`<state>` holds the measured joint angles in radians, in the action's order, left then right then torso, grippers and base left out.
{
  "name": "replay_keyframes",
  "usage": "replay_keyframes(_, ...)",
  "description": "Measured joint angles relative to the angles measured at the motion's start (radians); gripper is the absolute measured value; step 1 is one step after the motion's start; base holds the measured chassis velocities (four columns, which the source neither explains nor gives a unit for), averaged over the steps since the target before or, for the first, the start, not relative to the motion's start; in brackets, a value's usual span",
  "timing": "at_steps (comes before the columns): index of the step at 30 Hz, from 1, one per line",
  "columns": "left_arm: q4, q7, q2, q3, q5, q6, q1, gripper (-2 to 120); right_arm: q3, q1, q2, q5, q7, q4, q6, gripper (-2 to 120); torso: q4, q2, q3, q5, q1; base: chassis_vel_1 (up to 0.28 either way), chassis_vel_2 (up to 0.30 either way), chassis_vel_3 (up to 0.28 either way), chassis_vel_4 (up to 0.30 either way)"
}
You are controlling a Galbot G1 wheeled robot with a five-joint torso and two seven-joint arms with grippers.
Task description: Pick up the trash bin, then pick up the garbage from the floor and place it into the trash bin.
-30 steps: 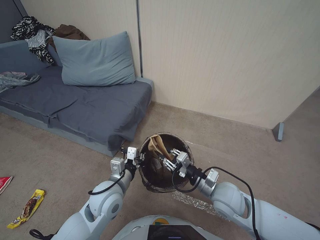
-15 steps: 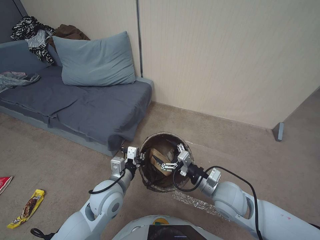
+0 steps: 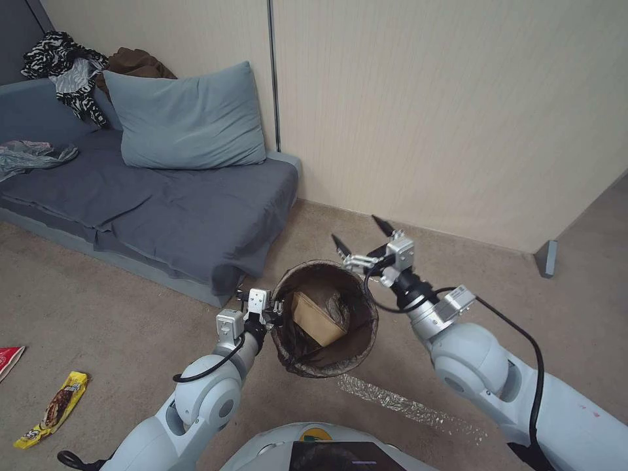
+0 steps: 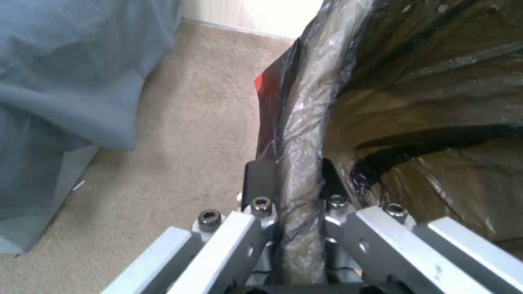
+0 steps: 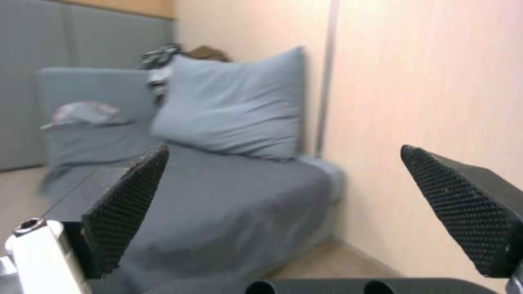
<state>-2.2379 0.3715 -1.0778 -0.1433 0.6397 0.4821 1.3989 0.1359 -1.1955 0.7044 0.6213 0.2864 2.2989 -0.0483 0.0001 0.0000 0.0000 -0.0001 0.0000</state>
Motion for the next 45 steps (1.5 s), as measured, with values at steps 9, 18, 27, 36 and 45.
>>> replay_keyframes(9,-0.003,-0.002,0.004,-0.017,-0.003,-0.003,0.009,0,0.154,-0.118,0.106,-0.026,0.092,0.001,0.072,100,-0.0002,0.0,0.0,0.0001,0.0,0.0,0.0,0.0,0.0)
replay_keyframes(18,-0.008,-0.002,0.003,-0.031,-0.003,-0.007,0.013,0,0.276,-0.281,0.215,-0.156,0.131,-0.044,0.062,100,0.0001,0.0,0.0,0.0,0.0,0.0,0.0,0.0,0.0)
replay_keyframes(27,-0.007,0.002,0.0,-0.037,-0.04,-0.001,0.017,0,0.28,-0.402,0.319,-0.302,0.126,-0.089,-0.006,100,-0.0002,0.0,0.0,0.0,0.0,0.0,0.0,0.0,0.0)
replay_keyframes(36,-0.005,0.008,0.004,-0.037,-0.059,-0.023,0.015,0,0.276,-0.455,0.363,-0.371,0.12,-0.108,-0.047,100,-0.0001,0.0,0.0,0.0,0.0,0.0,0.0,0.0,0.0)
replay_keyframes(45,-0.005,0.018,0.004,-0.034,-0.056,-0.024,0.018,0,0.269,-0.47,0.381,-0.386,0.12,-0.109,-0.054,100,-0.0001,0.0,0.0,0.0,0.0,0.0,0.0,0.0,0.0)
